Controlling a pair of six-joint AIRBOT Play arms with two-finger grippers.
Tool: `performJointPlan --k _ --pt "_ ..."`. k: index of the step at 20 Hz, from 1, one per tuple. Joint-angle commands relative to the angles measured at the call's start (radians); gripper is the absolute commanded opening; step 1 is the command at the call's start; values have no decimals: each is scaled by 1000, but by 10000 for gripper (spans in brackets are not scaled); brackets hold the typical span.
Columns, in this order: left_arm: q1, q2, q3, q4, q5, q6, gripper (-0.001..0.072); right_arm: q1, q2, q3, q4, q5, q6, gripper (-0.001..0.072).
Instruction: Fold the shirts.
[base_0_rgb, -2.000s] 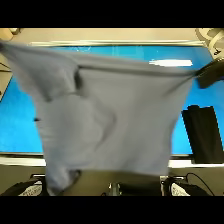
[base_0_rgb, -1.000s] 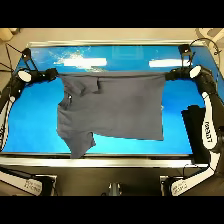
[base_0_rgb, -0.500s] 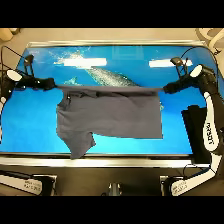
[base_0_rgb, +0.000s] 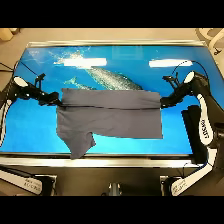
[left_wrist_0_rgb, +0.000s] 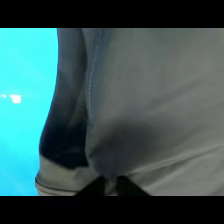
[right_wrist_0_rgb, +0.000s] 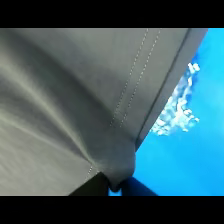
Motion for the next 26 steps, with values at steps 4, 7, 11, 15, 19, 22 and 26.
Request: performJointPlan --k 4,7,11,15,19,22,26 --pt "77 24 50 -4 -229 -15 434 -2 53 0 -76 172 -56 506" --pt "163 135 -47 0 -273 -10 371 -8 111 -32 -138 240 -66 498" --pt "217 367 -483 3 -151 42 378 -46 237 -264 -103 171 -66 487" --pt "208 478 -767 -103 -49 119 410 -45 342 -394 -103 115 -67 486" --pt "150 476 -832 -116 8 108 409 -45 366 -400 -105 107 -67 487" --pt "95 476 -837 -118 58 74 409 -45 366 -400 -105 87 -66 496" --pt "41 465 -838 -117 94 51 408 -45 366 -444 -105 85 -66 514"
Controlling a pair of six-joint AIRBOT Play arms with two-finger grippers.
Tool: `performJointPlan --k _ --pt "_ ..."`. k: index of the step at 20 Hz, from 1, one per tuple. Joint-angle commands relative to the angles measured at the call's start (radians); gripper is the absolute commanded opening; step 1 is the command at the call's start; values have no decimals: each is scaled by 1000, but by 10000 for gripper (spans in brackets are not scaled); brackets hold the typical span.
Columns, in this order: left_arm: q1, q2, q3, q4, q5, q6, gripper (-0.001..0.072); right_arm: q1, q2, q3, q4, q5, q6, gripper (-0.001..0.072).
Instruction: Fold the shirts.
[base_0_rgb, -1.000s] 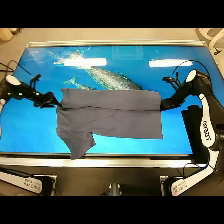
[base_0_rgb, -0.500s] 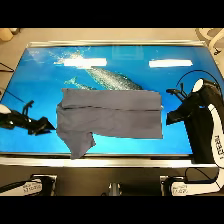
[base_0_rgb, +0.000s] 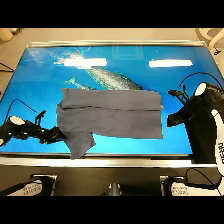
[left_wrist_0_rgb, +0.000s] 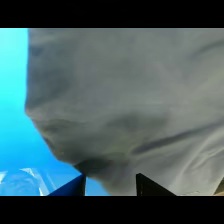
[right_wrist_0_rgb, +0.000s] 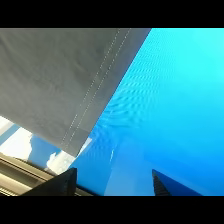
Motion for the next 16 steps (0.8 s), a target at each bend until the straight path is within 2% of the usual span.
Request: performJointPlan --k 1,4,5,7,8,13,15,16 --pt "-44 -10 -10 0 42 -27 408 0 3 -60 5 -12 0 565" --pt "-53 -14 -11 1 40 -45 386 0 11 -146 74 -51 -13 565" --pt "-53 -13 -12 1 38 -49 350 0 13 -169 92 -64 -13 565" --pt "-53 -11 -11 1 33 -48 53 0 13 -207 121 -87 -13 562" --pt "-53 -10 -11 1 32 -47 26 0 13 -224 132 -101 -12 556" --pt "-52 2 -10 0 31 -40 26 0 13 -275 201 -150 -8 511" --pt "-52 10 -10 0 30 -41 26 0 12 -301 237 -174 -7 481" --pt "-52 13 -10 0 30 -41 26 0 12 -310 241 -184 -7 440"
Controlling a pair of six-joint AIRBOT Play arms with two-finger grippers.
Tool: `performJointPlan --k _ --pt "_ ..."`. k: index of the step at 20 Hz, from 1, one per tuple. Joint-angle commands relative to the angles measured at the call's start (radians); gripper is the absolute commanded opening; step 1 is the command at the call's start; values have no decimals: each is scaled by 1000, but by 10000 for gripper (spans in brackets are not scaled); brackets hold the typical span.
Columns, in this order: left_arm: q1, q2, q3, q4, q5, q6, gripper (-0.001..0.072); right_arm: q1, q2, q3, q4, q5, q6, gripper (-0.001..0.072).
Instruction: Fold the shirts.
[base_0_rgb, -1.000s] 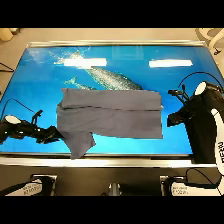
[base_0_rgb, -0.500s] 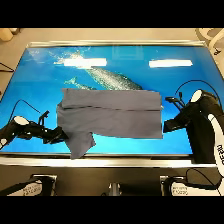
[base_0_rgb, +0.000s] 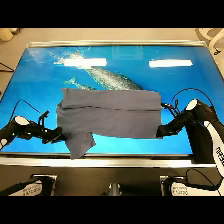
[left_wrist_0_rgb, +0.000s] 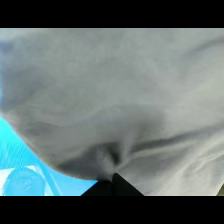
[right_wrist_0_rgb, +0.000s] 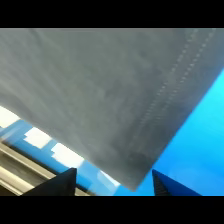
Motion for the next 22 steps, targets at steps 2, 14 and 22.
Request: performJointPlan --k 2,14,22 --pt "0 14 1 -1 -1 1 26 3 -1 -34 44 -64 12 375" --pt "3 71 270 -1 -71 34 21 2 -1 160 49 -26 -44 23" --pt "-11 -246 777 -1 -30 -56 21 105 -126 470 -36 -371 27 22"
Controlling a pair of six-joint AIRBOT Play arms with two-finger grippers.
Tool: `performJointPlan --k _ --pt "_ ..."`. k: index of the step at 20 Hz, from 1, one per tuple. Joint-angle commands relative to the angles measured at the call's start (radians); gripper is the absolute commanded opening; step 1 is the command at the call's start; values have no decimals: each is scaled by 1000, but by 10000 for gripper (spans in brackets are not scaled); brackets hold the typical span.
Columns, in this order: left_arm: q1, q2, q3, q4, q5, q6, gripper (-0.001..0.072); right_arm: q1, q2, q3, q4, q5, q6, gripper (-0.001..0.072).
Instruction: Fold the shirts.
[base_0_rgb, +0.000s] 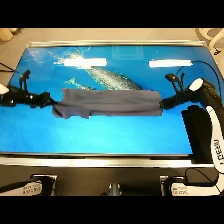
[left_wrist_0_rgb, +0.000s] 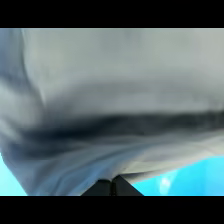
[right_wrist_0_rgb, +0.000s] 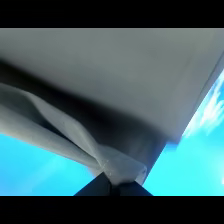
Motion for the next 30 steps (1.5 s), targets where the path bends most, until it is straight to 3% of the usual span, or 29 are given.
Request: performJointPlan --k 1,7,8,9,10,11,12,13,16,19,21,25,30 --pt "-11 -211 245 1 -21 -52 21 42 -97 123 -37 -151 59 23" --pt "-26 -484 433 2 -59 -147 25 42 -265 189 -24 -169 74 26" --pt "-28 -505 433 2 -71 -154 91 42 -281 189 -3 -182 74 26" --pt "-32 -518 433 2 -90 -153 254 42 -290 189 28 -198 74 30" --pt "-33 -521 433 2 -95 -153 394 42 -292 190 58 -218 73 111" --pt "-31 -517 434 2 -96 -152 436 40 -286 193 86 -224 61 343" --pt "-26 -508 436 2 -104 -151 436 29 -275 204 104 -208 42 656" --pt "-21 -496 444 2 -124 -139 434 6 -256 211 104 -185 37 703" --pt "-19 -449 480 14 -193 -55 432 -106 -218 210 124 -113 31 704" --pt "-28 -387 484 13 -192 -55 430 -181 -251 209 186 17 37 705" --pt "-42 -352 484 13 -195 -55 374 -173 -290 209 231 66 36 706" --pt "-80 -283 484 13 -214 -54 374 -123 -351 209 380 22 39 707" --pt "-113 -224 484 13 -223 -51 375 -34 -391 209 382 -43 106 703"
